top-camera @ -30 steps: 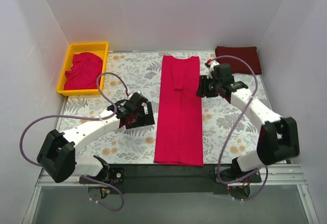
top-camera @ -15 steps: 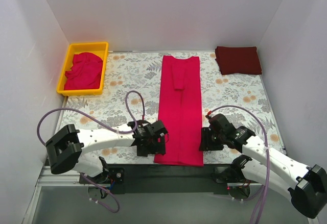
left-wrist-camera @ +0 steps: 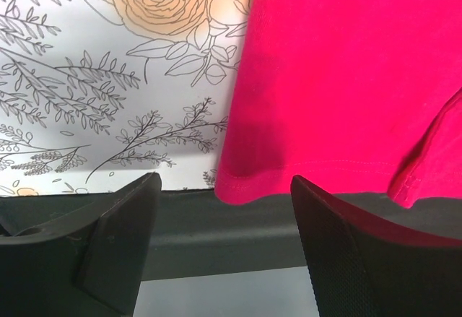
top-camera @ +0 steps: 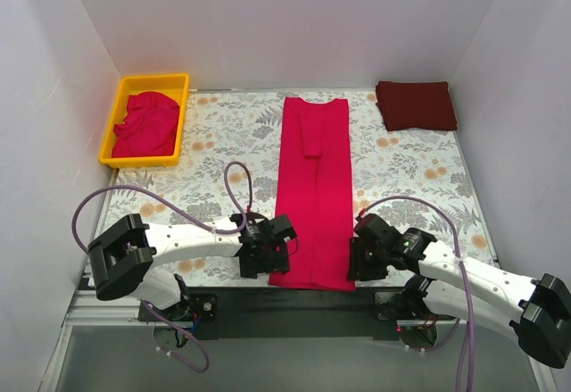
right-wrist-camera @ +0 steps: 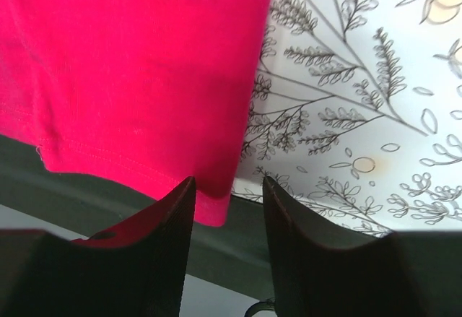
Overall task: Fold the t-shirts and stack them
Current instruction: Fold the tshirt
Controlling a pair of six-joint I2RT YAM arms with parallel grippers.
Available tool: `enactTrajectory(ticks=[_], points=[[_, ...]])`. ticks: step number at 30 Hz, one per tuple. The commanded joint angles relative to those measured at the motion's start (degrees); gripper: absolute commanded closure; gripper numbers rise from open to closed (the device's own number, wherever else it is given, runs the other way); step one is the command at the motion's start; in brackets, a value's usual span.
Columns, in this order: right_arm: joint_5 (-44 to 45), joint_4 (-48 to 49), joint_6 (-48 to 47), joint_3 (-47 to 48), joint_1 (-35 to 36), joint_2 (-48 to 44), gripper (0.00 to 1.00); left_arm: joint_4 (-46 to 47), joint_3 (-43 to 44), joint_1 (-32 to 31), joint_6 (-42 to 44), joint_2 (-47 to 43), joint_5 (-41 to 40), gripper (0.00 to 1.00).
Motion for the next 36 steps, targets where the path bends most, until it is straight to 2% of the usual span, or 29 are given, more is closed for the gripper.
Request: enactTrajectory(ticks=[1, 13, 18, 19, 24, 30, 36], points=[[1.5, -1.7, 4.0, 0.5, 2.3, 0.8, 0.52, -0.5, 1.8, -0.2, -1.4, 0.9, -1.3, 0.29], [3.4, -2.1, 7.6, 0.5, 8.2, 5.1, 0.6, 0.1, 3.7, -1.4, -0.6, 4.0, -0.3, 0.32], [5.3, -3.2, 7.7, -0.1, 8.3, 4.2, 0.71, 0.1, 3.9, -1.7, -0.7, 4.9, -0.2, 0.35], [5.4, -3.3, 7.7, -0.2, 8.3, 3.8, 0.79, 0.1, 3.8, -1.7, -0.7, 5.0, -0.2, 0.35], [5.8, -3.5, 7.3, -0.2, 8.3, 3.5, 0.99, -0.4, 4.1, -1.7, -0.6, 5.3, -0.3, 0.45], [5.9, -3.3, 6.8, 0.2, 8.3, 3.9, 0.99, -0.8, 3.7, -2.3, -0.6, 5.3, 0.6, 0.54], [6.1, -3.7, 6.3, 0.2, 8.3, 3.6, 0.99, -1.9, 3.1, -2.5, -0.6, 5.5, 1.3, 0.73]])
